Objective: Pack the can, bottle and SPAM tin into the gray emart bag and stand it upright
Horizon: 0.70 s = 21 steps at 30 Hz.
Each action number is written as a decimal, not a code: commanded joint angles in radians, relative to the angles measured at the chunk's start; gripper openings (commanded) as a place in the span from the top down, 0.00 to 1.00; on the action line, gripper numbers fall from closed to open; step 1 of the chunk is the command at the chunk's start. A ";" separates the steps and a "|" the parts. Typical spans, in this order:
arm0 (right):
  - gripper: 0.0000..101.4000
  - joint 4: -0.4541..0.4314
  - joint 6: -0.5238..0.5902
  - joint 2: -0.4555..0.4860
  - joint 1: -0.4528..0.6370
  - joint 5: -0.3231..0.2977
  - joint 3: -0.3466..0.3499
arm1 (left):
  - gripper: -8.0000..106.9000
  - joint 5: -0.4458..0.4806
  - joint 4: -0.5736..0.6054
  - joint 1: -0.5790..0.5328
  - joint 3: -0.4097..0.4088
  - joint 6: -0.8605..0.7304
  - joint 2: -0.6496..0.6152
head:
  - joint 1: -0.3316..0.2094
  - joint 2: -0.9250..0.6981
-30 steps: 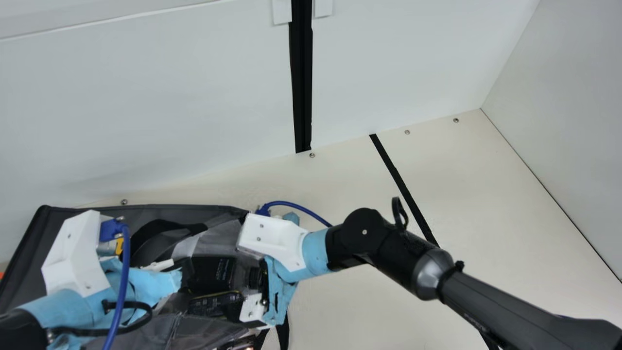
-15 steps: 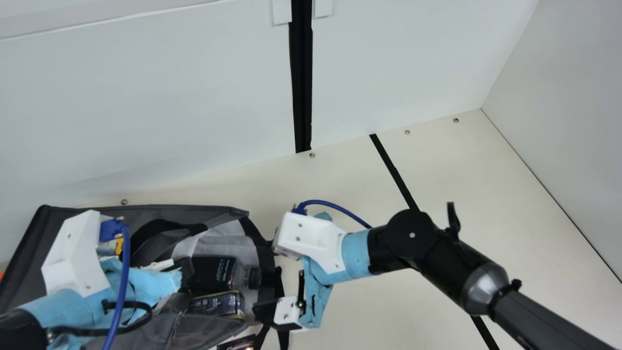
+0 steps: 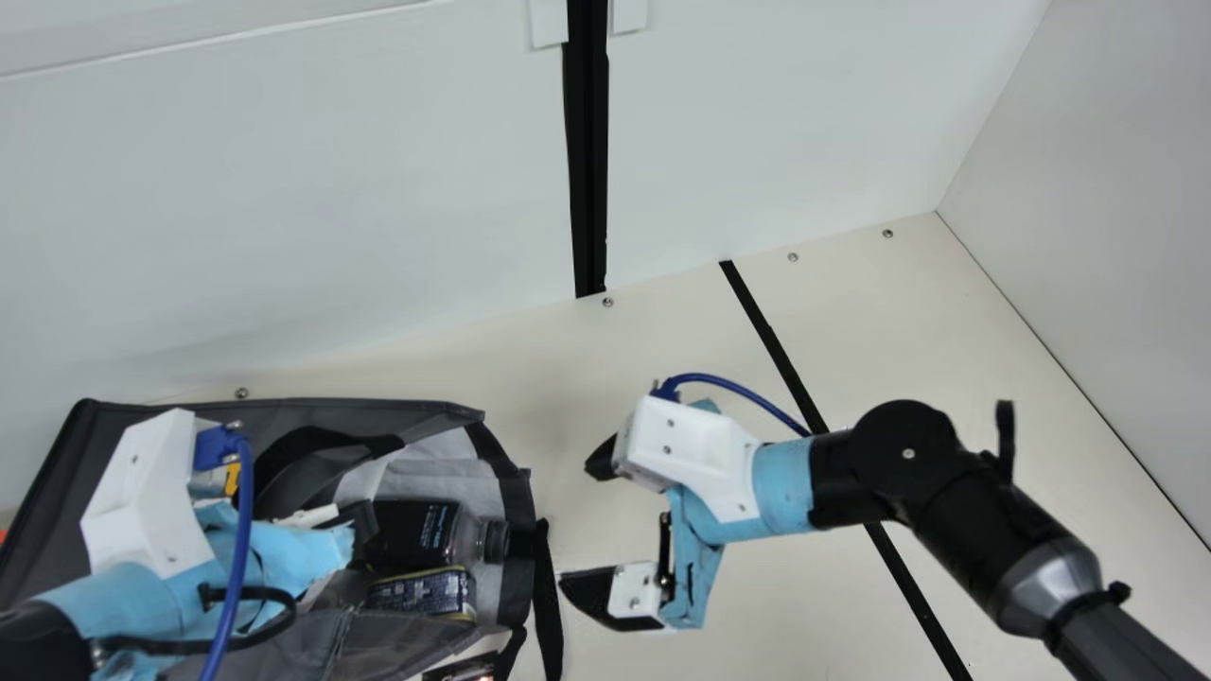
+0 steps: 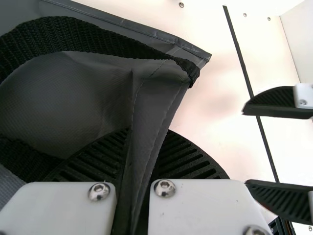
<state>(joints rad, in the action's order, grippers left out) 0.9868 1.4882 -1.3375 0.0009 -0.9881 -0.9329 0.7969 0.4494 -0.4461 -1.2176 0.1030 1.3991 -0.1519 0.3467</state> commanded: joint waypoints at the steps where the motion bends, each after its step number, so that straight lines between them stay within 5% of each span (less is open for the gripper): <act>1: 0.06 -0.002 0.007 0.012 0.040 -0.018 0.004 | 1.00 0.000 0.000 0.000 0.000 0.000 0.000 | -0.023 0.002; 21: 0.06 -0.073 -0.025 0.141 0.275 -0.035 0.052 | 1.00 0.000 0.000 0.000 0.000 0.000 0.000 | -0.023 0.002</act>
<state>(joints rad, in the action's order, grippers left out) 0.9203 1.4704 -1.1995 0.2683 -1.0314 -0.8803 0.7969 0.4494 -0.4461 -1.2176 0.1030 1.3991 -0.1519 0.3482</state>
